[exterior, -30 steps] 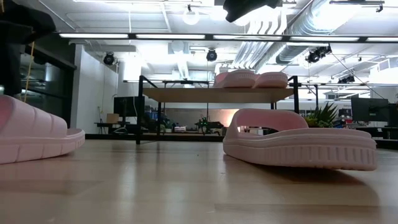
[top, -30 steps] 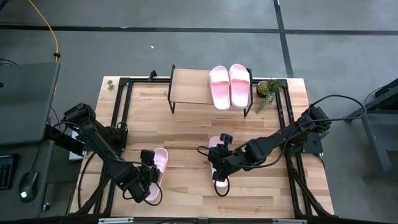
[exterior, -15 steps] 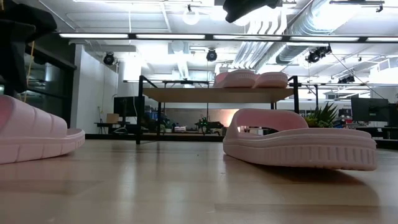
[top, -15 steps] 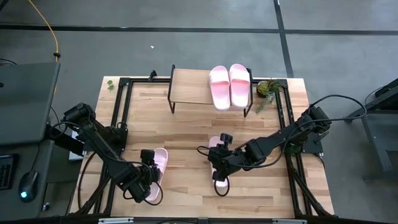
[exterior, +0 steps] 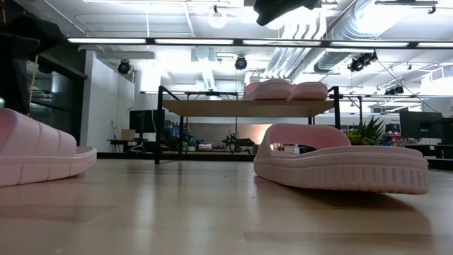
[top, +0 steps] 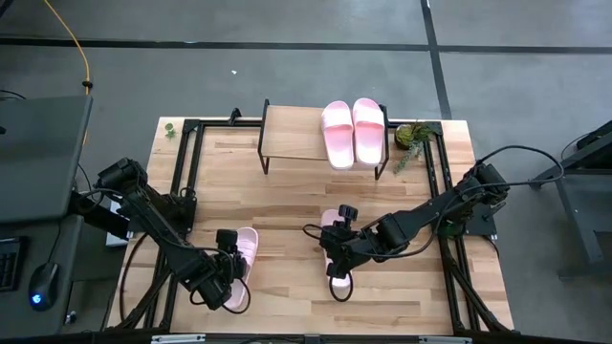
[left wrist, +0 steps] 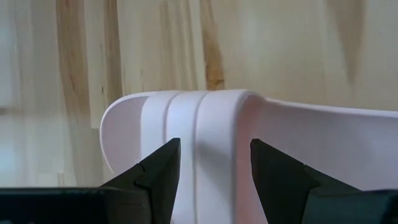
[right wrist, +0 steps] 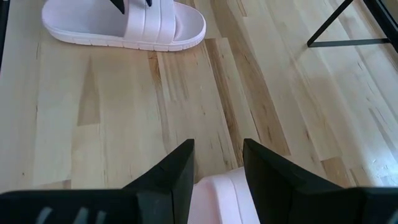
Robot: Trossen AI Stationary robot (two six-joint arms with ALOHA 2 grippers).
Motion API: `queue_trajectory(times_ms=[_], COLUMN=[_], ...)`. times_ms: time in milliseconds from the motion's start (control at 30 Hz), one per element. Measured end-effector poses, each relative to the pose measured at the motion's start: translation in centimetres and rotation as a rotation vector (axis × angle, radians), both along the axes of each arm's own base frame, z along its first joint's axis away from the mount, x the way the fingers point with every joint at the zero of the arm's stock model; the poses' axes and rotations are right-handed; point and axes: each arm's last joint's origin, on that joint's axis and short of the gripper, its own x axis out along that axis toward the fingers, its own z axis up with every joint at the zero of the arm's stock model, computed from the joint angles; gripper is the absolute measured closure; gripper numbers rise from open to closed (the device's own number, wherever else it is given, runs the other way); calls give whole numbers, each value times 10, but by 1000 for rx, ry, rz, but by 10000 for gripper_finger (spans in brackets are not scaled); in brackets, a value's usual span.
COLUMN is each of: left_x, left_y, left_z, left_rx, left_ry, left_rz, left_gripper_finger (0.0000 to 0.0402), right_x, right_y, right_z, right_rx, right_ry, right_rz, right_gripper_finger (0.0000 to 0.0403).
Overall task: Pick and place slides into the shelf
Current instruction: Put the pink slide on the shelf
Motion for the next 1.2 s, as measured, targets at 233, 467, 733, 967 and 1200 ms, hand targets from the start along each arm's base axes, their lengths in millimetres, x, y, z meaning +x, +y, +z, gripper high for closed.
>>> queue_trajectory(times_ms=[233, 467, 733, 967, 1200], left_x=[6, 6, 4, 4, 8], left_y=[13, 19, 20, 20, 17], left_z=[-8, -11, -11, -11, -5], left_rx=[-5, 3, 22, 24, 16], left_ry=[8, 26, 46, 68, 68], left_rz=[53, 71, 69, 41, 7], left_gripper_finger=[222, 224, 304, 393, 375], right_x=[0, 0, 0, 0, 0], right_y=[0, 0, 0, 0, -1], right_z=[0, 0, 0, 0, 0], right_rx=[0, 0, 0, -16, -48], right_ry=[0, 0, 0, 5, 1], right_rz=[0, 0, 0, 16, 19], right_gripper_finger=[276, 276, 276, 276, 276])
